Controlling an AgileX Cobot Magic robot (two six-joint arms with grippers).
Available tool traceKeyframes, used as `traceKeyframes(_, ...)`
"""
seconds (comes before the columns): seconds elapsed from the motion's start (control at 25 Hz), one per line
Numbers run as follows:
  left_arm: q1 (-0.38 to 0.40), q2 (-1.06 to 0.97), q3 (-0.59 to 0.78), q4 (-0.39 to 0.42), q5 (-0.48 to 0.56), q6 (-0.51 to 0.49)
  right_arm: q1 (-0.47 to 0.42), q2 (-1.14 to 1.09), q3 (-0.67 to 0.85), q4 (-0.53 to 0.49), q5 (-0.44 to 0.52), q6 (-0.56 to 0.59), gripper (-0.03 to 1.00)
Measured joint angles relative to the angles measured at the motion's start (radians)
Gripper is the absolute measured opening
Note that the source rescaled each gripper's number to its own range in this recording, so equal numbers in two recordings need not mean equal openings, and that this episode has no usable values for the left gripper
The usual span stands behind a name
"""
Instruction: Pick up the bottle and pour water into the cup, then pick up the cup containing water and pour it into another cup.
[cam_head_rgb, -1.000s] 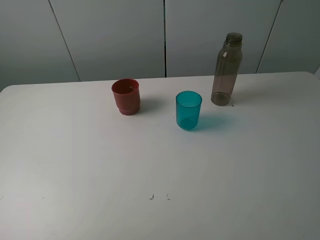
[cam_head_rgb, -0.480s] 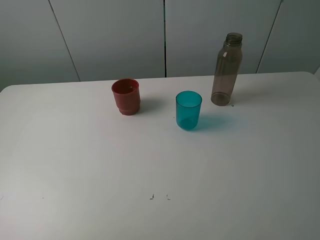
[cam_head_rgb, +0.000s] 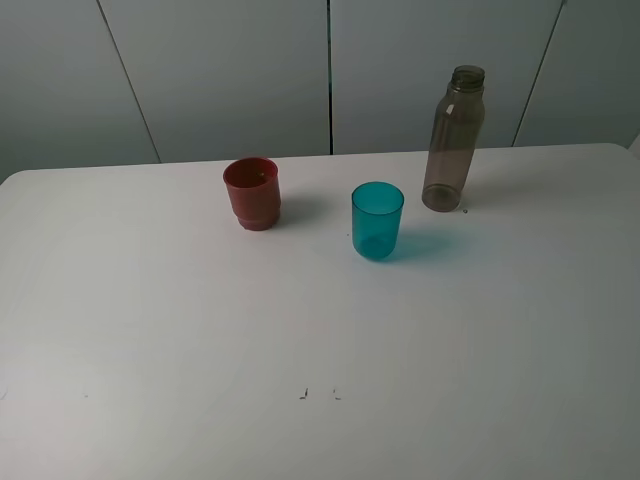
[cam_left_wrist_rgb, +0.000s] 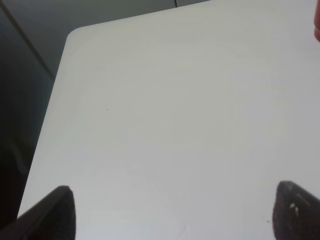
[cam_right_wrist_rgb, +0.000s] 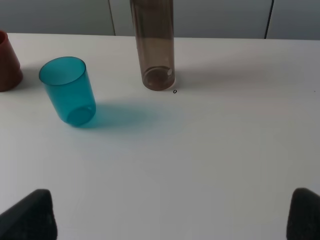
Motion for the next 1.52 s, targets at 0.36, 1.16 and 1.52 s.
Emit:
traceKeyframes(0.36, 0.0, 0.0, 0.0, 0.0, 0.0, 0.0, 0.0, 0.0, 0.0, 0.0, 0.0, 0.0, 1.0)
traceKeyframes(1.16, 0.0, 0.0, 0.0, 0.0, 0.0, 0.0, 0.0, 0.0, 0.0, 0.0, 0.0, 0.0, 1.0)
traceKeyframes(1.52, 0.0, 0.0, 0.0, 0.0, 0.0, 0.0, 0.0, 0.0, 0.0, 0.0, 0.0, 0.0, 1.0)
